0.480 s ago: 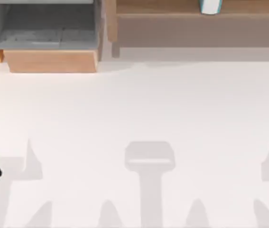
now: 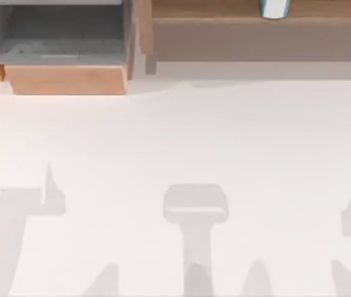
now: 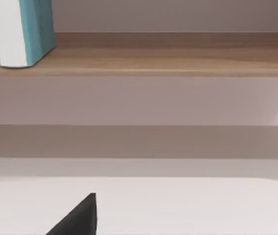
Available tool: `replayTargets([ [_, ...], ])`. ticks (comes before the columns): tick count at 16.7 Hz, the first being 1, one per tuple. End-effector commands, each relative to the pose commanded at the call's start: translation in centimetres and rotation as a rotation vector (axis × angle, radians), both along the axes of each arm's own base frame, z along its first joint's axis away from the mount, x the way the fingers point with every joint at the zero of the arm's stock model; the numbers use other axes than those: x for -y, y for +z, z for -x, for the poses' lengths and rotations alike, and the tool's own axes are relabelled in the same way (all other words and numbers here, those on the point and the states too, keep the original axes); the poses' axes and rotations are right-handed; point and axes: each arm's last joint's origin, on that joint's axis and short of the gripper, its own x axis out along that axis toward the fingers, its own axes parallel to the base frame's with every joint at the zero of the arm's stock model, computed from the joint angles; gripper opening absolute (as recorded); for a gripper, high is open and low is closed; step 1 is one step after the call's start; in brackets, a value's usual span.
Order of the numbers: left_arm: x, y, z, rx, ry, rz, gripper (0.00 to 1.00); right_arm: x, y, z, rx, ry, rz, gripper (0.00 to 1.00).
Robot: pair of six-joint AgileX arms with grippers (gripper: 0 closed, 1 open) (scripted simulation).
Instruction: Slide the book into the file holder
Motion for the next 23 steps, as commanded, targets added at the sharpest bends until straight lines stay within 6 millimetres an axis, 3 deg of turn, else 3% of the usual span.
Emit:
replayTargets([
  [3, 1.5, 4.9, -2.1, 0.009, -0.011, 0.000, 1.00, 0.0, 0.0, 0.0, 0.000, 0.000, 0.000, 1.00],
  [5, 3.4, 8.1, -4.7, 0.001, -0.017, -0.003, 1.00, 0.0, 0.0, 0.0, 0.000, 0.000, 0.000, 1.00],
  [8, 8.2, 11.6, -10.4, -0.028, -0.023, -0.014, 1.00, 0.0, 0.0, 0.0, 0.000, 0.000, 0.000, 1.00],
  [10, 12.8, 12.5, -14.8, -0.053, -0.025, -0.029, 1.00, 0.0, 0.0, 0.0, 0.000, 0.000, 0.000, 1.00],
  [12, 18.0, 11.7, -18.9, -0.080, -0.024, -0.048, 1.00, 0.0, 0.0, 0.0, 0.000, 0.000, 0.000, 1.00],
  [16, 28.7, 7.4, -25.0, -0.101, -0.020, -0.069, 1.00, 0.0, 0.0, 0.0, 0.000, 0.000, 0.000, 1.00],
  [19, 34.7, 4.1, -27.3, -0.084, -0.014, -0.053, 1.00, 0.0, 0.0, 0.0, 0.000, 0.000, 0.000, 1.00],
  [23, 39.8, 1.0, -28.7, -0.051, -0.008, -0.013, 1.00, 0.0, 0.0, 0.0, 0.000, 0.000, 0.000, 1.00],
])
